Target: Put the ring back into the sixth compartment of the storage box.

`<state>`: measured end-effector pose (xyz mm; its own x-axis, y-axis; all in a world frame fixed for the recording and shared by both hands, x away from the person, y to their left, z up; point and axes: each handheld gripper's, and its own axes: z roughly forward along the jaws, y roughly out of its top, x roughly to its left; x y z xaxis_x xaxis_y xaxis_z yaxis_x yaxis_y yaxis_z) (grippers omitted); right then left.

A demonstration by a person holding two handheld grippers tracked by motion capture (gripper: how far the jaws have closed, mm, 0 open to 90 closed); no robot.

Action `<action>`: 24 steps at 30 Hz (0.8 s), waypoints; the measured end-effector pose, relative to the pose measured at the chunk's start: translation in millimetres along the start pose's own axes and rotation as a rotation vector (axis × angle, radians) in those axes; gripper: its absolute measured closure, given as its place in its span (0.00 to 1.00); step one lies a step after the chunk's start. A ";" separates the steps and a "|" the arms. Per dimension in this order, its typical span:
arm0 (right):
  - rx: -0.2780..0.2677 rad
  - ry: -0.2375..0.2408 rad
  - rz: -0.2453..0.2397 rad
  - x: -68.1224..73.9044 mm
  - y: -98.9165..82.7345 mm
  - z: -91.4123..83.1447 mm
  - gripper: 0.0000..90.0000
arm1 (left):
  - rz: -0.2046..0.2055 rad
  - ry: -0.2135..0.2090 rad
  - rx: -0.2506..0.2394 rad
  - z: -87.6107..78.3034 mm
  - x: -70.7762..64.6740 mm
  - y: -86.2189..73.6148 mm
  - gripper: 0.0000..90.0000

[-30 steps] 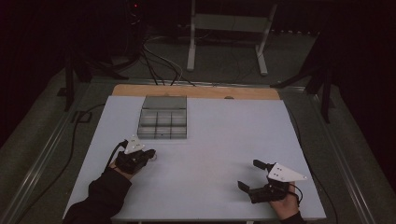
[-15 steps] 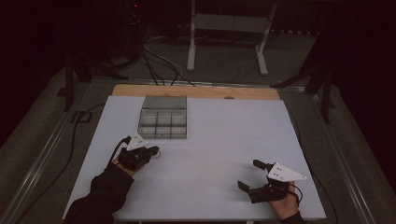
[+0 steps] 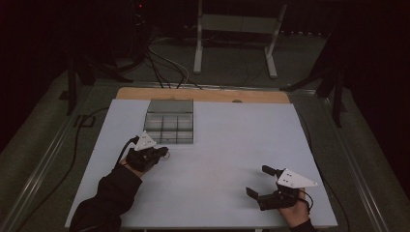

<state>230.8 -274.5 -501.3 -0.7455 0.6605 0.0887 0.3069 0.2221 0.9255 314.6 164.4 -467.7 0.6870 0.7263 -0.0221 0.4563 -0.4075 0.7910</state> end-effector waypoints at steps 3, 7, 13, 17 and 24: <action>-0.002 -0.001 0.003 -0.5 -0.2 0.2 0.00 | 0.000 -0.004 -0.006 1.8 0.8 3.4 1.00; -0.001 -0.001 0.001 -0.7 -0.2 0.3 0.00 | 0.001 -0.010 -0.013 3.3 1.5 7.4 1.00; -0.004 -0.002 -0.002 0.4 0.5 -0.2 0.00 | 0.001 -0.012 -0.024 3.6 3.9 14.2 1.00; -0.005 -0.003 -0.002 0.1 0.3 -0.6 0.00 | 0.000 -0.014 -0.033 4.3 5.5 18.4 1.00; -0.006 -0.003 0.000 -0.4 0.3 -0.8 0.00 | -0.010 -0.011 -0.052 6.1 10.3 24.7 1.00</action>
<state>230.7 -275.3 -500.8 -0.7436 0.6628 0.0875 0.3033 0.2179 0.9276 336.4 158.4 -452.1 0.6889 0.7239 -0.0371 0.4338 -0.3708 0.8212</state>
